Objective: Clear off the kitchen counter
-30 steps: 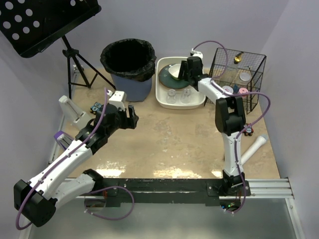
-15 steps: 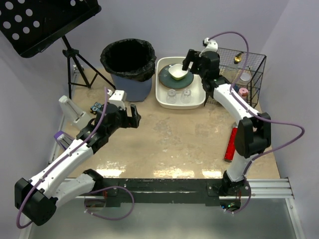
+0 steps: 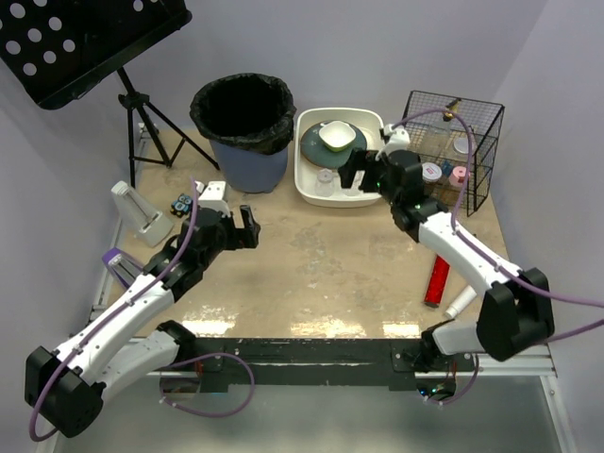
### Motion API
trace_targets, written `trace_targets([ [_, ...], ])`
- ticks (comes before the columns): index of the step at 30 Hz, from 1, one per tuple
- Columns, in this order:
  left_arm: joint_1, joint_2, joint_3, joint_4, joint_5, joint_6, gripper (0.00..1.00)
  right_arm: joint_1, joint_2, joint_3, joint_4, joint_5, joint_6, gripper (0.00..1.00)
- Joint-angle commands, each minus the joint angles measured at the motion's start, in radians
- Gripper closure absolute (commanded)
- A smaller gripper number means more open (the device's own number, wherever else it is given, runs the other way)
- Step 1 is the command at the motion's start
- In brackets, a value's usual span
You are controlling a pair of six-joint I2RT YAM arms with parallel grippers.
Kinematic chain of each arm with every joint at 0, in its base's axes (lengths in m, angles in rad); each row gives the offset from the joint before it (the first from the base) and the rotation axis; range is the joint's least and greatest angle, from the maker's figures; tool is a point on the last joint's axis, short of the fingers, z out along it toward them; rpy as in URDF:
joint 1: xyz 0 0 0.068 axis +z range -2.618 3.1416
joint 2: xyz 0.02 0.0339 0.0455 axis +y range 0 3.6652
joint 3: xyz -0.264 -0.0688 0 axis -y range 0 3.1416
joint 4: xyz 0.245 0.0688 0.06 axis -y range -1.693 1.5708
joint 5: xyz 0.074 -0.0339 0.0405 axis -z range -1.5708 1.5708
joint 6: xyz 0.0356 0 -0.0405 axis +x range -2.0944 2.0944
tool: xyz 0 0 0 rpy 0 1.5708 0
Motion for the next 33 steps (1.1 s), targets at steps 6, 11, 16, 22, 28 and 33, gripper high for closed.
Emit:
trace_targets([
  [6,0.001,-0.002,-0.026,-0.011,-0.128,-0.096,0.0,0.057,-0.272,-0.375,0.236,-0.032,0.138,0.02],
  [11,0.001,-0.025,-0.072,0.008,-0.148,-0.142,0.0,0.058,-0.338,-0.48,0.287,-0.041,0.183,0.01],
  [16,0.001,-0.037,-0.109,0.028,-0.165,-0.162,0.0,0.058,-0.361,-0.536,0.325,-0.045,0.165,0.01],
  [22,0.001,-0.063,-0.145,0.054,-0.17,-0.175,0.0,0.058,-0.403,-0.599,0.405,-0.055,0.177,0.02],
  [28,0.001,-0.057,-0.153,0.062,-0.164,-0.179,0.0,0.058,-0.407,-0.602,0.408,-0.053,0.148,0.01],
  [33,0.003,-0.05,-0.148,0.071,-0.151,-0.176,0.0,0.058,-0.394,-0.602,0.426,-0.055,0.145,0.01],
])
